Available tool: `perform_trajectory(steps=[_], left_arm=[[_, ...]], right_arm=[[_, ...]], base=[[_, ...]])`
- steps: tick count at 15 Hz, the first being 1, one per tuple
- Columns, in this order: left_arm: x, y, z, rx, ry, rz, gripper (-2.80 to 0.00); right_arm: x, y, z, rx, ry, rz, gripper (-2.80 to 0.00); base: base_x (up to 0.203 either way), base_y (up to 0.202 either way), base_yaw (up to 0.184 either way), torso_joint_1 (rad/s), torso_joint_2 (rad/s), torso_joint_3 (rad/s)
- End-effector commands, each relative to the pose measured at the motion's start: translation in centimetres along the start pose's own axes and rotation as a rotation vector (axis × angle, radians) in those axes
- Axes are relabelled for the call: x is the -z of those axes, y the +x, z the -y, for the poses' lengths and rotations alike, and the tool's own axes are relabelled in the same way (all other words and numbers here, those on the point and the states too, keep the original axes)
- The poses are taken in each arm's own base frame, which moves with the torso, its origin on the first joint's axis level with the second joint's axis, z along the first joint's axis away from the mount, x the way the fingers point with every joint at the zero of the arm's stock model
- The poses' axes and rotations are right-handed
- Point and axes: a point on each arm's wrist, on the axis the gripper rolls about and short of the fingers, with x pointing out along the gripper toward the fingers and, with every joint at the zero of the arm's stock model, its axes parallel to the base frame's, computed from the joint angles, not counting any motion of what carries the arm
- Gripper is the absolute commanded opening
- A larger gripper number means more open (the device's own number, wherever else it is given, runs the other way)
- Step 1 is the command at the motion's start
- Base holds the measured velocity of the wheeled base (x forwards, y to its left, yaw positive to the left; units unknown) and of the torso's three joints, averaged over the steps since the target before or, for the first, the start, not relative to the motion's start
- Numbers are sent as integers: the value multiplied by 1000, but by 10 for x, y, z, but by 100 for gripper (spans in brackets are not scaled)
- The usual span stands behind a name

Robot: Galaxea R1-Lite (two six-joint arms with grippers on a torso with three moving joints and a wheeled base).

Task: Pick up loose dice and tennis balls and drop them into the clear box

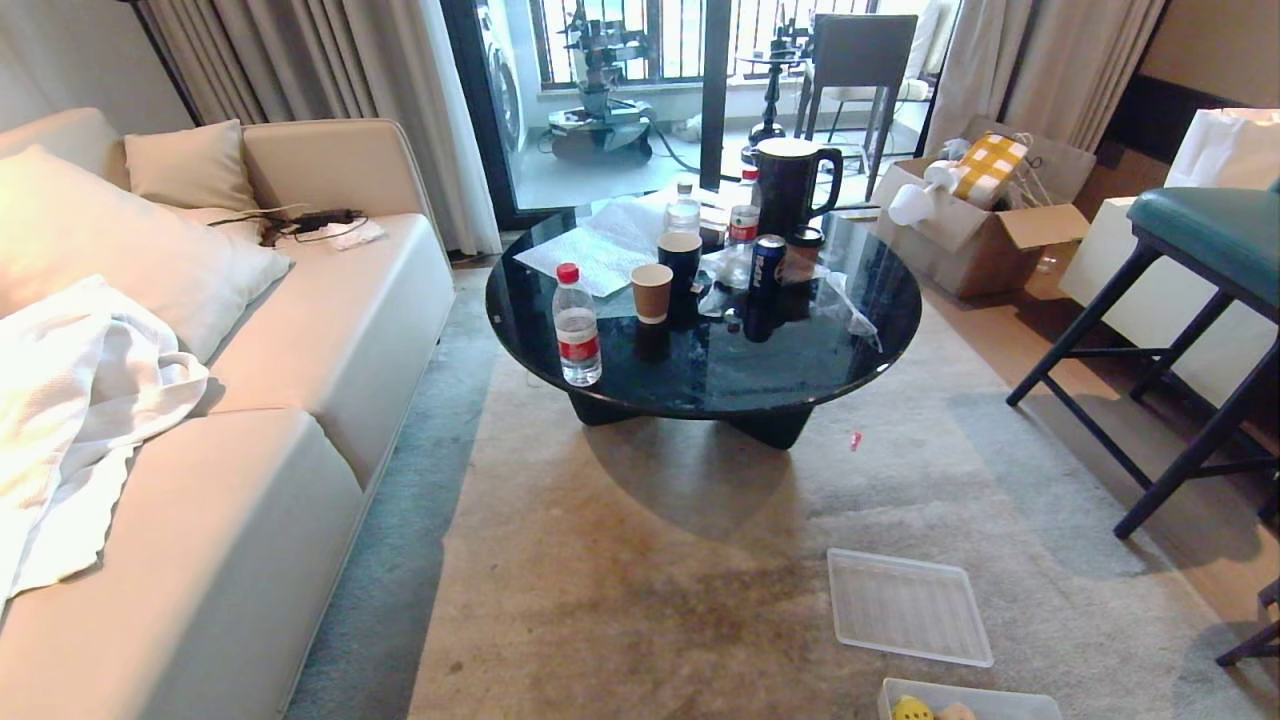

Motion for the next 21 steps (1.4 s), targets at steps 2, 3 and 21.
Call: perform_trajectory(steps=[2, 3, 21], left_arm=[[0, 0, 0, 0, 0, 0, -280], [0, 0, 0, 0, 0, 0, -280], [0, 0, 0, 0, 1, 0, -280]], right_arm=[[0, 0, 0, 0, -1, -1, -280], [0, 0, 0, 0, -1, -1, -280], [0, 0, 0, 0, -1, -1, -280]], base=[[0, 0, 0, 3, 1, 202], [0, 0, 0, 7, 2, 207], [0, 0, 0, 1, 2, 97]])
